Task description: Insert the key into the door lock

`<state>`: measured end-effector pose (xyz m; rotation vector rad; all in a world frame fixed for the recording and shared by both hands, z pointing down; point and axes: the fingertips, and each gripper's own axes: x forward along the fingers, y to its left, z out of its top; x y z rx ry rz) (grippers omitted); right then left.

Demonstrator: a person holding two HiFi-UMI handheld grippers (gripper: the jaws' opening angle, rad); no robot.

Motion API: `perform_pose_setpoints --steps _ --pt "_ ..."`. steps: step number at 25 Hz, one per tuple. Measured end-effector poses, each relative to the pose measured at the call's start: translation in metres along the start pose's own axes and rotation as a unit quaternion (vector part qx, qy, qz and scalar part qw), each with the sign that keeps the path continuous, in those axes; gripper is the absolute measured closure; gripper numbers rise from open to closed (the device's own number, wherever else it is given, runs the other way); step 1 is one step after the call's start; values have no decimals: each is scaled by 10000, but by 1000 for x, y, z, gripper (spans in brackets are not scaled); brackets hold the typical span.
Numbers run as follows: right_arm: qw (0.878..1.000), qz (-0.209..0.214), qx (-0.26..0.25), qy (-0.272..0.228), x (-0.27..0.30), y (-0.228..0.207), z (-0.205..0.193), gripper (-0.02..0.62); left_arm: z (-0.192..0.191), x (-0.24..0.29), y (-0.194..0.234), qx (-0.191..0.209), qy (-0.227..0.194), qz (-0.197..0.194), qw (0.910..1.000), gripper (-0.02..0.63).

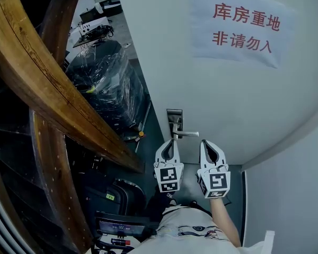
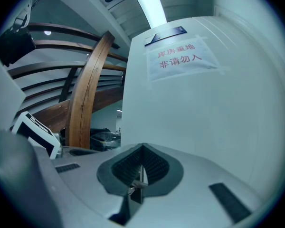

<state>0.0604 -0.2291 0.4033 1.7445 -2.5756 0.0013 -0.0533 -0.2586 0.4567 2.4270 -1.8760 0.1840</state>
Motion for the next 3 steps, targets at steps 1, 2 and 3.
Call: perform_pose_setpoints --steps 1,2,3 --pt "10000 -3 1 2 0 0 0 589 0 -1 0 0 -2 -2 10000 601" --pt "10000 -6 4 5 -1 1 -1 589 0 -1 0 2 -2 -4 10000 601" --pt "10000 -10 7 9 -2 1 -1 589 -1 -2 1 5 -1 -7 10000 601"
